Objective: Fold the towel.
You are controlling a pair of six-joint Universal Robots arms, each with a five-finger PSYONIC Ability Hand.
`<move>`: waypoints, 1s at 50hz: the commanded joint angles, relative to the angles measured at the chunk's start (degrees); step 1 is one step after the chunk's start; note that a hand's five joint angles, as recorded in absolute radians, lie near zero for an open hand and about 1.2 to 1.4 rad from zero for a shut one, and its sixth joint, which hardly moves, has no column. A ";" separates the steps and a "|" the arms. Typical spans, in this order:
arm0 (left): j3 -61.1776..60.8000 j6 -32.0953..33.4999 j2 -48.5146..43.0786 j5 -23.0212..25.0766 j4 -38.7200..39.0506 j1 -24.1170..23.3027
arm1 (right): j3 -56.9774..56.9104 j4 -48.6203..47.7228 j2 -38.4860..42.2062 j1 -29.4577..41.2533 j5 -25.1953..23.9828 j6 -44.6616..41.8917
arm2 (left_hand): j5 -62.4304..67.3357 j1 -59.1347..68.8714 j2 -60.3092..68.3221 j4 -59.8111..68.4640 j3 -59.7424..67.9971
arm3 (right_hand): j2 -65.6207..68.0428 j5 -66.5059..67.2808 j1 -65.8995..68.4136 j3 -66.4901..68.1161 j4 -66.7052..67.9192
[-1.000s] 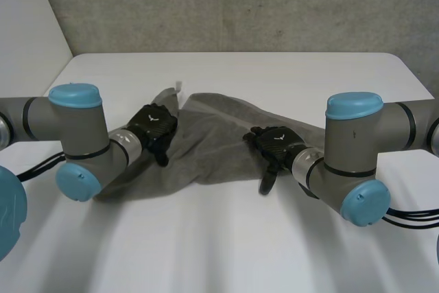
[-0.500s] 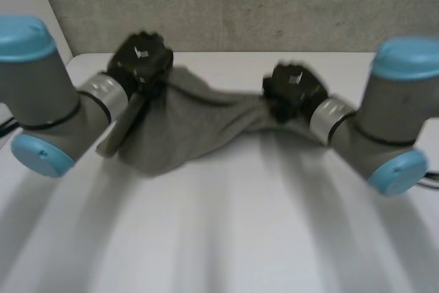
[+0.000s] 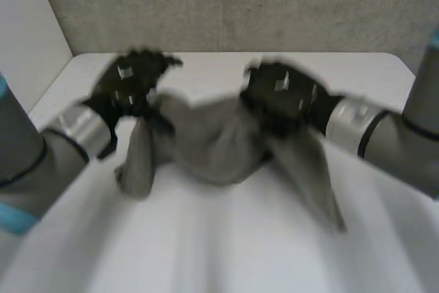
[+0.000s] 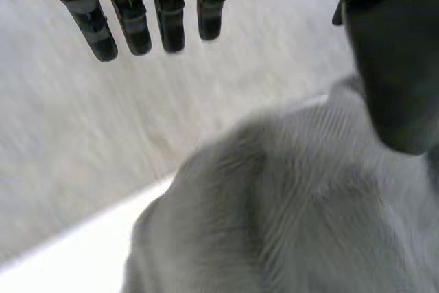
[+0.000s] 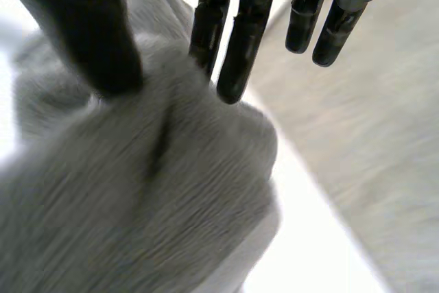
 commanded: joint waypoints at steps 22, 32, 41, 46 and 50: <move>16.78 16.49 -10.54 5.76 -12.82 -0.27 | 21.04 -7.50 -5.33 -8.79 5.95 33.36 | 0.88 -1.52 0.11 -3.18 -2.83 | -50.27 -40.51 -47.02 -1.33 -3.30; 31.36 25.69 -25.47 10.24 -28.19 -0.97 | 35.09 -18.48 -7.00 -8.36 12.88 32.92 | 0.88 -1.52 0.11 -3.18 -2.83 | -48.26 -40.51 -45.01 -1.33 -3.30; 34.79 30.55 -31.72 9.89 -29.08 -0.80 | 38.26 -21.65 -6.56 -7.83 14.03 30.10 | 1.22 -1.18 0.45 -3.18 -2.83 | -41.69 -40.51 -38.44 -1.33 -3.30; 34.97 31.16 -33.57 9.27 -29.25 -0.27 | 38.44 -21.92 -5.86 -7.92 14.12 27.99 | 6.58 4.17 5.80 -3.18 -2.83 | -40.18 -40.09 -36.93 -1.33 -3.30; 34.71 31.78 -34.10 9.27 -29.96 -0.18 | 37.83 -22.09 -3.93 -7.91 13.95 24.93 | 15.52 13.11 14.74 -3.18 -2.83 | -20.27 -20.18 -17.02 -1.33 -3.30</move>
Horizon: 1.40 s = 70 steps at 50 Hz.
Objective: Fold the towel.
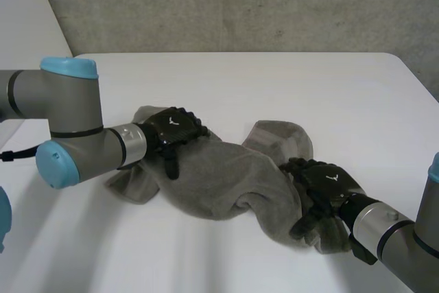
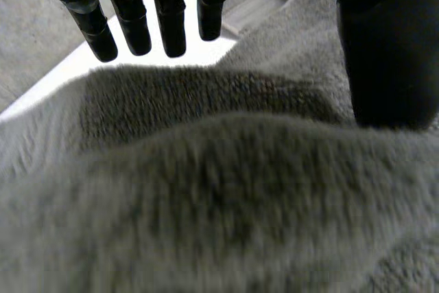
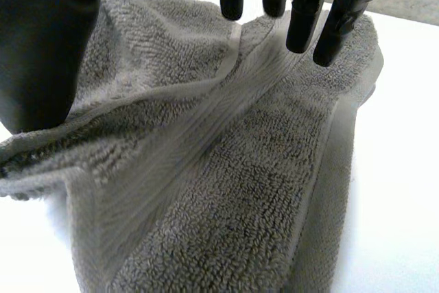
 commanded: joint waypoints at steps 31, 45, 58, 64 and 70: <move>-17.79 -28.13 30.05 -5.27 32.53 0.10 | -33.34 -4.29 -6.16 8.38 -5.21 -6.16 | 59.59 61.03 60.19 -3.18 -2.83 | 69.51 66.41 69.12 -1.33 -3.30; -52.07 -25.93 39.10 -4.83 35.25 2.13 | -26.93 20.46 -0.90 5.48 -22.44 -43.72 | 23.79 25.23 24.39 -3.18 -2.83 | 69.51 66.41 69.12 -1.33 -3.30; -49.78 -21.36 38.58 -5.71 30.68 2.48 | -24.20 31.83 1.66 2.75 -21.47 -55.64 | -5.48 -4.04 -4.88 -3.18 -2.83 | 69.51 66.41 69.12 -1.33 -3.30; -39.76 -21.45 35.24 -5.53 30.42 2.39 | -21.13 31.48 1.57 2.31 -21.38 -54.59 | -5.31 -3.87 -4.72 -3.18 -2.83 | 69.51 66.41 69.12 -1.33 -3.30; -28.72 -21.27 25.69 -5.35 24.64 2.21 | -18.75 29.55 1.49 2.31 -21.38 -48.70 | -3.13 -1.69 -2.54 -3.18 -2.83 | 69.51 66.41 69.12 -1.33 -3.30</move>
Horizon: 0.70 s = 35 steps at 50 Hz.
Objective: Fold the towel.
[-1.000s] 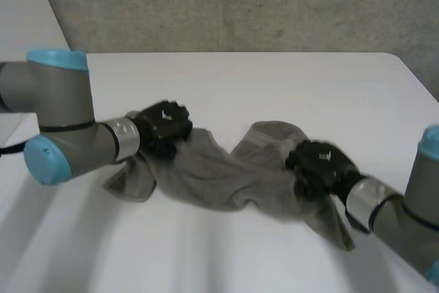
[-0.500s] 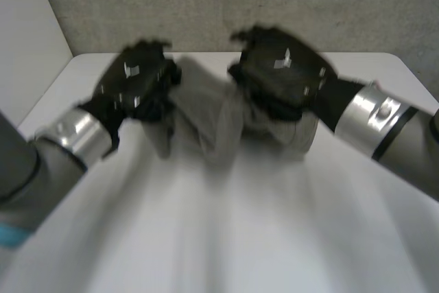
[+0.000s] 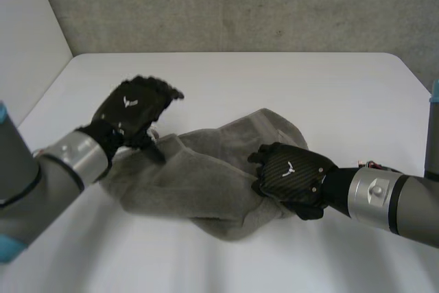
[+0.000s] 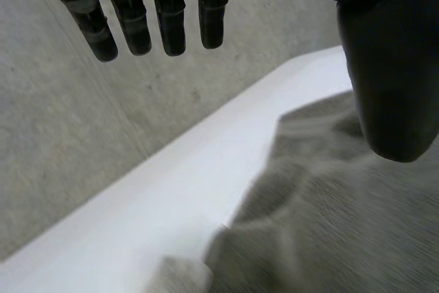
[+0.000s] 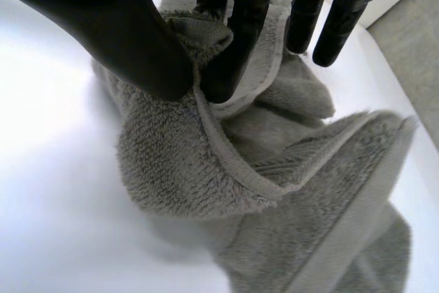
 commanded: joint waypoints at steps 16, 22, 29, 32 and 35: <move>21.34 16.77 -23.06 0.50 -20.14 -3.61 | 6.15 -12.42 -0.14 -1.44 7.44 30.16 | 2.28 -2.20 0.31 -3.18 -2.82 | 3.31 3.31 9.93 -1.33 -3.30; 22.48 17.21 -24.47 0.59 -20.58 -4.32 | 7.12 -12.42 -0.40 -1.00 7.53 30.25 | 3.28 -1.20 1.31 -3.18 -2.82 | 3.31 3.31 9.93 -1.33 -3.30; 22.58 17.21 -23.86 0.50 -21.11 -4.93 | 7.30 -12.51 -0.05 -1.78 8.23 29.55 | 52.62 48.14 50.65 -3.18 -2.82 | 3.31 3.31 9.93 -1.33 -3.30; 22.31 17.30 -23.69 0.50 -21.90 -4.85 | 6.60 -12.34 -0.05 -2.92 8.85 29.98 | 60.41 55.93 58.43 -3.18 -2.82 | 3.31 3.31 9.93 -1.33 -3.30; 21.34 17.21 -20.17 0.24 -24.01 -4.06 | 6.24 -12.25 -0.66 -4.42 9.73 30.07 | 63.99 59.51 62.02 -3.18 -2.82 | 3.31 3.31 9.93 -1.33 -3.30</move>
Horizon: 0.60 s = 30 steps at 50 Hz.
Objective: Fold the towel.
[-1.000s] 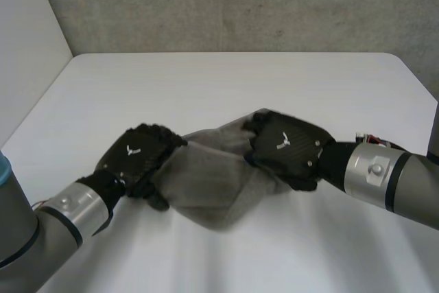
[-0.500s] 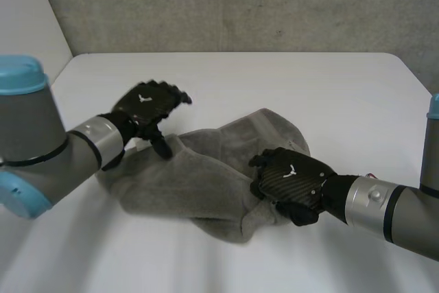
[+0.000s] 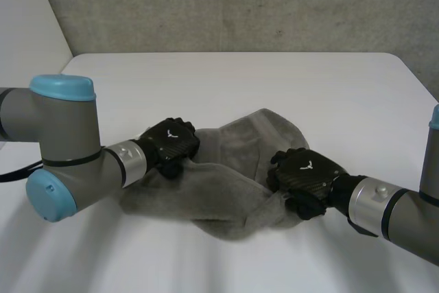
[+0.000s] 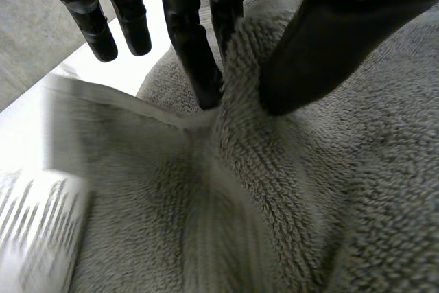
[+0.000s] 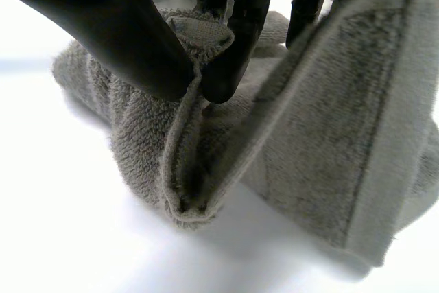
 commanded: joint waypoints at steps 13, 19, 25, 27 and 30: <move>-19.48 -0.44 20.48 -0.36 -6.58 3.85 | 0.19 3.14 -3.06 -3.55 5.18 2.11 | 8.13 7.71 8.18 -3.18 -2.83 | 3.29 3.32 9.92 -1.33 -3.30; -22.40 0.44 21.63 -0.71 -6.49 6.92 | -3.94 7.19 -2.09 -3.47 4.92 -0.18 | 8.13 7.71 8.18 -3.18 -2.83 | 3.29 3.32 9.92 -1.33 -3.30; -11.51 2.99 16.44 -0.89 -1.92 9.65 | -23.14 12.47 6.77 -1.89 4.57 -6.59 | 8.13 7.71 8.18 -3.18 -2.83 | 3.29 3.32 9.92 -1.33 -3.30; -2.24 2.03 12.51 -2.64 3.15 8.69 | -29.26 11.85 8.37 -0.65 4.48 -6.24 | 8.13 7.71 8.18 -3.18 -2.83 | 3.29 3.32 9.92 -1.33 -3.30; 6.21 -1.12 11.79 -6.23 11.39 6.32 | -39.98 6.93 9.86 3.74 4.30 -4.31 | 8.13 7.71 8.18 -3.18 -2.83 | 3.29 3.32 9.92 -1.33 -3.30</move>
